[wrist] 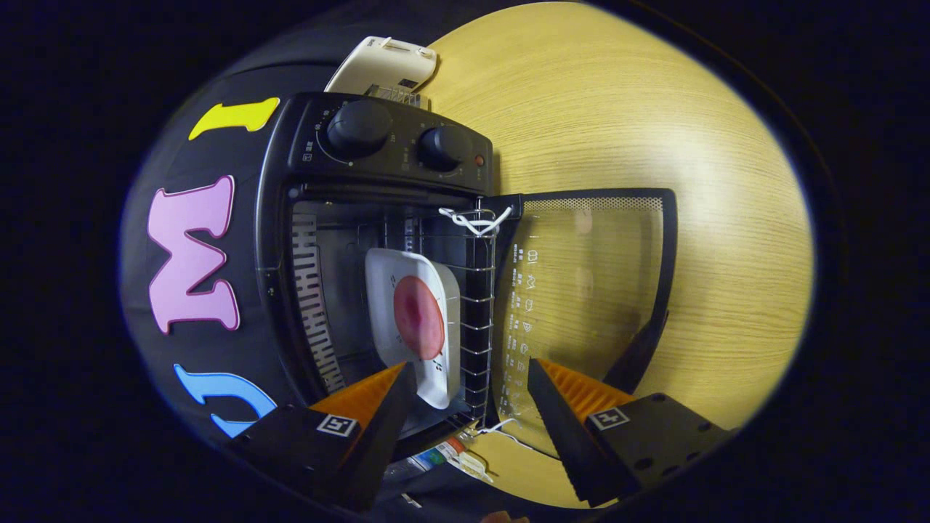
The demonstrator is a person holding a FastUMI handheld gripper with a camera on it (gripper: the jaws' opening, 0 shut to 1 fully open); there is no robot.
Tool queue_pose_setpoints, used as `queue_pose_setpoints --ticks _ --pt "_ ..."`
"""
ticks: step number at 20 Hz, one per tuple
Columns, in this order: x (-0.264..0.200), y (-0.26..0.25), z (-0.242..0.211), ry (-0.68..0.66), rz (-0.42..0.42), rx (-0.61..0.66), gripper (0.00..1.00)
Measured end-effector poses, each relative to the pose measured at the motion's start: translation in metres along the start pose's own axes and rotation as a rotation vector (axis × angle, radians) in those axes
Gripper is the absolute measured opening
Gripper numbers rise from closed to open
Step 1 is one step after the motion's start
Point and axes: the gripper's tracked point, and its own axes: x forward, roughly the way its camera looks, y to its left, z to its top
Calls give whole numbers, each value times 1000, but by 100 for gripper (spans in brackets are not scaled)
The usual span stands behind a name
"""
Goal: Open the toaster oven, put the food inside, and close the toaster oven door.
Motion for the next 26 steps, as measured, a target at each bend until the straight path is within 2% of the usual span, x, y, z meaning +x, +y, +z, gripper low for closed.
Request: queue_pose_setpoints --ticks 3,6,8,11,14,16,20,26 --pt "-16 -6 -6 31 -21 -53 99" --pt "-38 -2 -18 66 -19 -223 99" --pt "-49 3 -28 98 9 -423 99" --pt "-59 -11 -25 86 13 -792 99" --pt "-72 -37 -23 61 -4 -1154 99" --pt "-80 -57 -24 56 -25 -1326 99" --pt "-85 -99 -34 88 -80 -1470 99" --pt "-63 -135 -34 107 -178 -1540 99"
